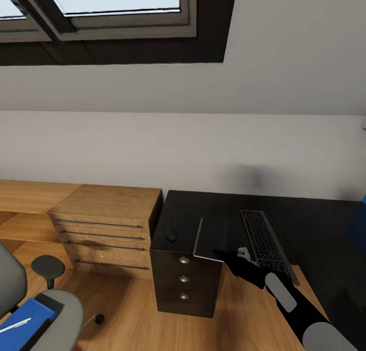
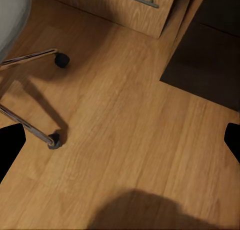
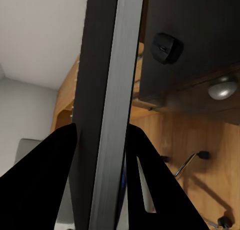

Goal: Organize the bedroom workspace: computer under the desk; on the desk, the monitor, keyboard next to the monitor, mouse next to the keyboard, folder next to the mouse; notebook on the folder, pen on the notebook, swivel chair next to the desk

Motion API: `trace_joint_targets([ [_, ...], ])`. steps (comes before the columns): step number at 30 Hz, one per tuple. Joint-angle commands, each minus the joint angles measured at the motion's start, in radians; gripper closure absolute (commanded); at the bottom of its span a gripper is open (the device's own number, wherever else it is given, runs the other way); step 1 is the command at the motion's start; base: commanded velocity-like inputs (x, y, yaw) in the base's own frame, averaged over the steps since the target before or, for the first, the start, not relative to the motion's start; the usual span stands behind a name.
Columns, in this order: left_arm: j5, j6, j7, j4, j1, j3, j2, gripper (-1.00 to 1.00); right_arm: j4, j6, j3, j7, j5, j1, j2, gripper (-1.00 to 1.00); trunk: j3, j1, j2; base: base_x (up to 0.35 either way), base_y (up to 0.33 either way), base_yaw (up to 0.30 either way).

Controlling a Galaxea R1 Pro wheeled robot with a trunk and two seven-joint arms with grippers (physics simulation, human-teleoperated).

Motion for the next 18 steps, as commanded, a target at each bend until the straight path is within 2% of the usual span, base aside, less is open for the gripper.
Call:
trace_joint_targets([
  [1,0.009,-0.002,-0.003,0.0,-0.001,0.0,0.0,-1.0,0.0,0.003,0.003,0.0,-0.009,-0.001,-0.001,1.0,-0.001,0.001,-0.001,0.231,0.0,0.0],
  [8,0.009,-0.002,-0.003,0.001,-0.001,0.0,0.0,-1.0,0.001,-0.006,0.003,0.0,-0.009,-0.001,-0.001,1.0,-0.001,0.001,-0.001,0.206,0.0,0.0],
  [18,0.01,-0.002,-0.002,0.0,-0.001,-0.001,0.0,-1.0,0.002,-0.009,0.003,0.015,-0.011,-0.001,-0.001,1.0,-0.001,0.001,-0.001,0.028,0.0,0.0],
])
